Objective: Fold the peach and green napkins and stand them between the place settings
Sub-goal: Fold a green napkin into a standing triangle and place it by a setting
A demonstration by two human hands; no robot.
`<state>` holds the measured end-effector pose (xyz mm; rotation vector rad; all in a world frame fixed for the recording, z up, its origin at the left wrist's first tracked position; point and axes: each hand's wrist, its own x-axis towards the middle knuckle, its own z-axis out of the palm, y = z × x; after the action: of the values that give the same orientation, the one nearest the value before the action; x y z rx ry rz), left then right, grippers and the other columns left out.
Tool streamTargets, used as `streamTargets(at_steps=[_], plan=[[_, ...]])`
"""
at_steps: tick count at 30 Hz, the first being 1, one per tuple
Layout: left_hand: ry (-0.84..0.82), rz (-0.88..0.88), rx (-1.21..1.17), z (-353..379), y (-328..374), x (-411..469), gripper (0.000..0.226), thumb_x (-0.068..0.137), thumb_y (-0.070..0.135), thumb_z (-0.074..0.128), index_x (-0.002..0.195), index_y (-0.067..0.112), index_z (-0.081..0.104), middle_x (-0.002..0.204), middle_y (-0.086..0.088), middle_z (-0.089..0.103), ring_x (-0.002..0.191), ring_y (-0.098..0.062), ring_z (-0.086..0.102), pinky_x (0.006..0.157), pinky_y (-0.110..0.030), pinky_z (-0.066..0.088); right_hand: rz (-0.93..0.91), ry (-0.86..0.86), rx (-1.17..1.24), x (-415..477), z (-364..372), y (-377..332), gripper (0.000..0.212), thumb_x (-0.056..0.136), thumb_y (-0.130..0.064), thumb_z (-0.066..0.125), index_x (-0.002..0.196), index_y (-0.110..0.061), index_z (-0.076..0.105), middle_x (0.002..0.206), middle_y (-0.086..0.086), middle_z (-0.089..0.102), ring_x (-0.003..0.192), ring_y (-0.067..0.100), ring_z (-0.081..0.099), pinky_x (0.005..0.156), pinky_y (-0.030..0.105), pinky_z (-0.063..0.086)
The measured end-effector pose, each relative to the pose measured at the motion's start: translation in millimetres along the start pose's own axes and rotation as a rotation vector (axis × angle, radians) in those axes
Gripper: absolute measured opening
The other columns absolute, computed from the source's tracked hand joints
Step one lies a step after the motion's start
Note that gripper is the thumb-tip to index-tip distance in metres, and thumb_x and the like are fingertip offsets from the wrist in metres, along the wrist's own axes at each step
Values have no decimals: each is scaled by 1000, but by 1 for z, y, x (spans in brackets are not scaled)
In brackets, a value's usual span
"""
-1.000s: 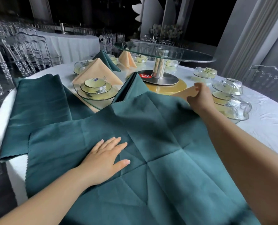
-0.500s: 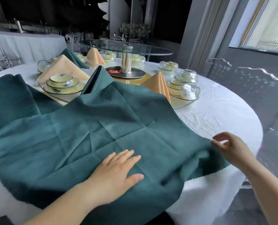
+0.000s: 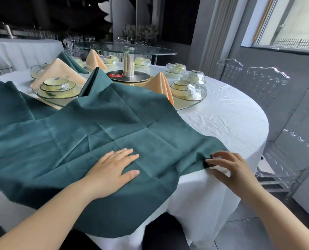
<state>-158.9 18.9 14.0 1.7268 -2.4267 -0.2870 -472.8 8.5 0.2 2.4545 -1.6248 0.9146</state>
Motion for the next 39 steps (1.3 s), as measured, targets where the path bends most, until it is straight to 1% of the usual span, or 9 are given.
streamTargets(at_steps=[4,8,11,15,19,24,29,34,39], plan=[[24,-7,-15,-1,-1,-1,123,32,92,-10,142,41,13,142,31,0,130,10,-5,99,-10,-11,46,-22,80,11,1,0,28,65,-42,63,80,-22,76,91,-7,62,87,20,47,78,37,36],[112,32,-93,2,-2,1,99,48,73,1,137,41,31,145,25,18,131,10,8,97,-7,-4,-13,18,96,15,7,-2,13,65,-25,65,68,-17,75,81,-14,59,83,15,47,75,38,38],[234,29,-216,4,-4,-1,55,74,64,42,117,33,60,119,30,38,113,14,27,90,0,13,-105,75,42,15,9,3,27,77,-37,59,67,-16,73,80,-9,64,82,12,46,72,38,44],[406,12,-285,-3,-14,-2,26,77,33,57,85,17,76,84,27,56,93,4,50,76,4,28,-135,134,160,14,-20,4,51,88,-59,36,73,-23,70,93,-31,58,90,-4,47,84,10,34],[293,-61,-264,-11,-23,-2,12,89,27,58,97,28,67,106,18,58,108,-5,51,92,-21,36,-118,59,196,7,-39,17,53,86,-63,36,76,-21,68,105,-51,47,101,-18,43,91,2,30],[90,27,-76,-3,-28,-3,73,70,71,25,133,36,40,131,30,22,129,3,26,107,-17,15,7,-157,165,-8,-30,33,43,79,-76,28,84,-46,58,101,-57,43,101,-7,50,90,-5,27],[108,15,-91,-2,-35,3,61,79,60,35,134,35,41,146,18,29,136,-5,25,110,-22,15,113,-79,274,5,-23,5,29,86,-9,58,79,-37,58,112,-18,53,104,-2,47,83,-9,24],[253,-12,-143,3,-37,-3,83,57,72,21,120,32,58,133,18,46,126,-5,39,103,-21,25,-115,-266,242,37,9,-72,44,84,-37,42,124,-24,53,128,-22,38,118,-11,32,94,-5,15],[705,106,-270,13,-32,-41,32,78,34,46,83,15,72,87,8,68,82,-4,55,80,-13,38,-240,-457,42,57,51,-106,47,96,-39,38,139,-24,33,150,-7,26,140,9,17,110,18,8]])
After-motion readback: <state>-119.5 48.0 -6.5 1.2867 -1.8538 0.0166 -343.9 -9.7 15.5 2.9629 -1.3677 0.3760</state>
